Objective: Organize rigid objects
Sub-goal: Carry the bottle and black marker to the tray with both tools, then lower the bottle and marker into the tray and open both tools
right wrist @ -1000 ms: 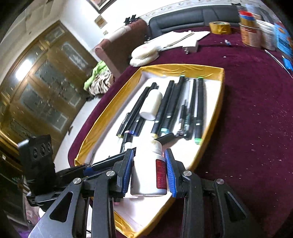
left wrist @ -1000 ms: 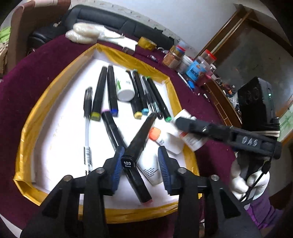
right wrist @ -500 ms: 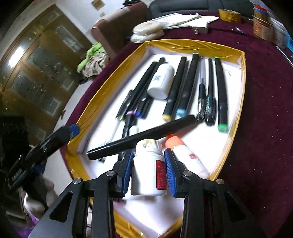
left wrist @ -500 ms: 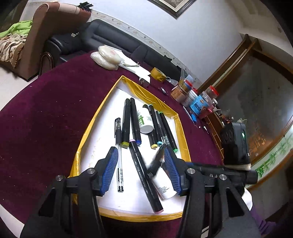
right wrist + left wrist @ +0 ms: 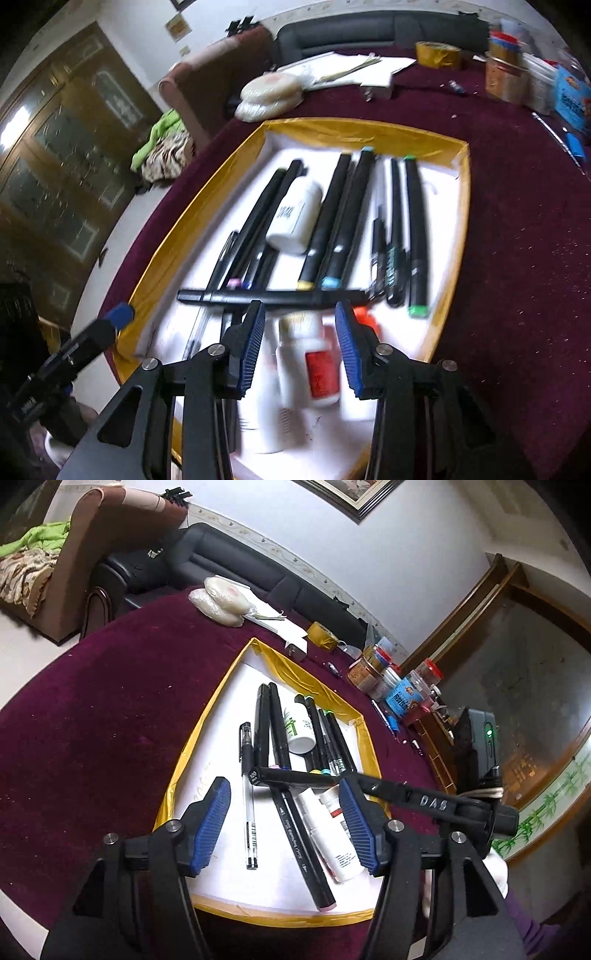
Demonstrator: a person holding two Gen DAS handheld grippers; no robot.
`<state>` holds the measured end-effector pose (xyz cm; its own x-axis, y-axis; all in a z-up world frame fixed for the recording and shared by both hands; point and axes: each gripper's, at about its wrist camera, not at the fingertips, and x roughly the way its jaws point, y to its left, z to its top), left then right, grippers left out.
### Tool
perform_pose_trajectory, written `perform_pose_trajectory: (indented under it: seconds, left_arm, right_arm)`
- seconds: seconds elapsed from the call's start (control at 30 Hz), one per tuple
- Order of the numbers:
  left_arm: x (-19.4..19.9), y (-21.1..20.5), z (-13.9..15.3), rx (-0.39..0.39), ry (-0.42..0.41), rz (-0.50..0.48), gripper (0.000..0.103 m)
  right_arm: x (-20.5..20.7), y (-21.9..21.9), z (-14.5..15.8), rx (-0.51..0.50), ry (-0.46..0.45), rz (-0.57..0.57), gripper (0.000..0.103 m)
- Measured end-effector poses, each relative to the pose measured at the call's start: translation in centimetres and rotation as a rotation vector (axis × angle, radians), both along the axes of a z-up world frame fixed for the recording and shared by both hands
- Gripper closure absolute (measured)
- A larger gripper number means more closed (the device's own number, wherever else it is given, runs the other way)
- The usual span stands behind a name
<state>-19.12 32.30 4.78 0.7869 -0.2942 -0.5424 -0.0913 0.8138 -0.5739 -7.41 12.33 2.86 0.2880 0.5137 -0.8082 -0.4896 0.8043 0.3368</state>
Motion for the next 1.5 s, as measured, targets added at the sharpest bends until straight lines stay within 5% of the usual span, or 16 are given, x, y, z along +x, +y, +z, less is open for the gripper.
perform_pose_trajectory:
  seconds: [0.13, 0.27, 0.53, 0.67, 0.87, 1.03, 1.3, 1.5]
  left_arm:
    - [-0.1, -0.3, 0.7, 0.054, -0.019, 0.022, 0.042]
    - [-0.4, 0.3, 0.8, 0.021, -0.027, 0.06, 0.04]
    - [-1.3, 1.2, 1.4, 0.064, -0.03, 0.128, 0.03]
    - [-1.0, 1.0, 1.2, 0.062, -0.027, 0.118, 0.03]
    - [-1.6, 0.1, 3.7, 0.204, -0.092, 0.18, 0.03]
    - [-2.2, -0.2, 4.8, 0.251, -0.137, 0.21, 0.026]
    - [-1.9, -0.2, 3.7, 0.218, -0.112, 0.188, 0.026]
    - [-1.7, 0.1, 3.1, 0.199, -0.109, 0.173, 0.026]
  right_arm:
    - [0.1, -0.4, 0.2, 0.044, -0.005, -0.002, 0.067]
    - [0.9, 2.2, 0.7, 0.104, 0.002, 0.039, 0.067]
    - [-0.3, 7.6, -2.0, -0.121, -0.011, 0.178, 0.066]
    - [-0.2, 6.4, -0.9, -0.067, -0.049, 0.131, 0.066]
    - [-0.6, 3.0, 2.0, 0.008, -0.106, 0.105, 0.066]
    - [-0.3, 1.6, 0.5, 0.106, 0.119, 0.094, 0.066]
    - [2.4, 4.8, -0.9, -0.119, 0.085, 0.044, 0.066]
    - [0.9, 7.5, -2.3, -0.239, 0.034, 0.127, 0.082]
